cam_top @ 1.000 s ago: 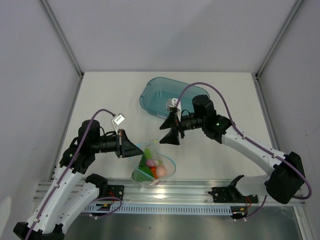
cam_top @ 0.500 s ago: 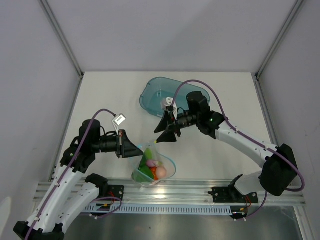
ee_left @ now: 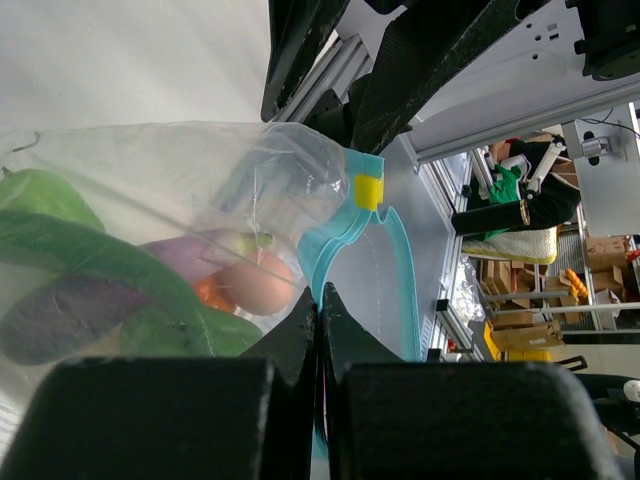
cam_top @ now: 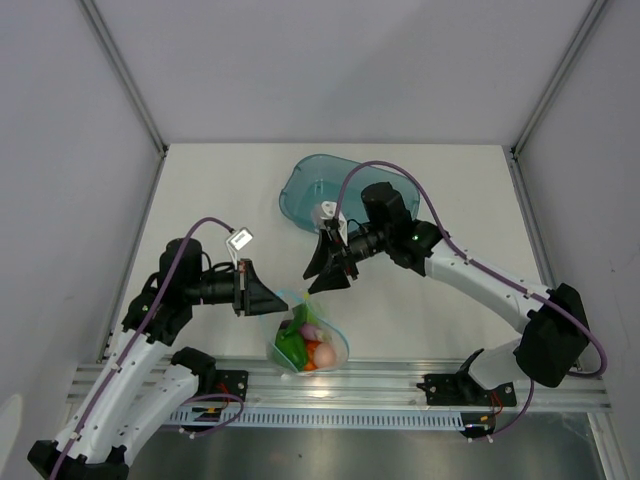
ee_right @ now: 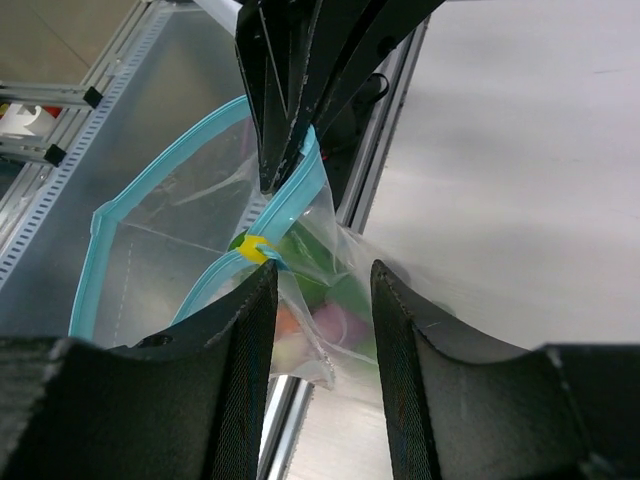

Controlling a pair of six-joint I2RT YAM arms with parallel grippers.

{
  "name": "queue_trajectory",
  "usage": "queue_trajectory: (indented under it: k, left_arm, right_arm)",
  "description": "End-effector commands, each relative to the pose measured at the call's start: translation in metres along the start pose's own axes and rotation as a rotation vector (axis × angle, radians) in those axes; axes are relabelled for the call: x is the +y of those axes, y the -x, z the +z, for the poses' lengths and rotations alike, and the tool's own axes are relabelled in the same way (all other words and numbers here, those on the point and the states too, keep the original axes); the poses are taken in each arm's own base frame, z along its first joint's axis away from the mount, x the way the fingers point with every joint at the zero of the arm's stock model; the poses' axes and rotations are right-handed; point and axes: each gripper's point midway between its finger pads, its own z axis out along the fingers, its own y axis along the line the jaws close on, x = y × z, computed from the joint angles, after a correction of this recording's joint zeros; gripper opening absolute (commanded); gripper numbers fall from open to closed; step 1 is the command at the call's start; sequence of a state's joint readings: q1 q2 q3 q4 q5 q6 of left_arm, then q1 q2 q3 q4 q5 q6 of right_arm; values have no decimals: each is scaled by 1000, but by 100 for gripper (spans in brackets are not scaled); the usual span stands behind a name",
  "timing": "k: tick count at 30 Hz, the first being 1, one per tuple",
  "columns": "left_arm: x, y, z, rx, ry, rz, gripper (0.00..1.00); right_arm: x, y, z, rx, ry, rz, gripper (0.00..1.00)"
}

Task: Place the food in the zip-top bag and seal the zipper
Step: Zip the zipper food storage bag at the center of the board.

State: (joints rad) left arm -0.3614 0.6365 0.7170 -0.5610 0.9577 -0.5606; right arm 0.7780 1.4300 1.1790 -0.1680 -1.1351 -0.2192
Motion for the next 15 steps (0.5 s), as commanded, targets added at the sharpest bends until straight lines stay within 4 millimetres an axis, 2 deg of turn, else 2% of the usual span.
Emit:
queue_trajectory:
  k: [1, 9, 15]
  left_arm:
    - [-9, 3, -1, -1, -43, 24, 1]
    - [-7, 1, 0, 1, -41, 20, 1]
    - [-7, 1, 0, 6, -44, 14, 0]
  right_arm:
    - [11, 6, 2, -4, 56, -26, 44]
    - [25, -4, -2, 6, 121, 32, 45]
    - [34, -15, -1, 15, 171, 63, 41]
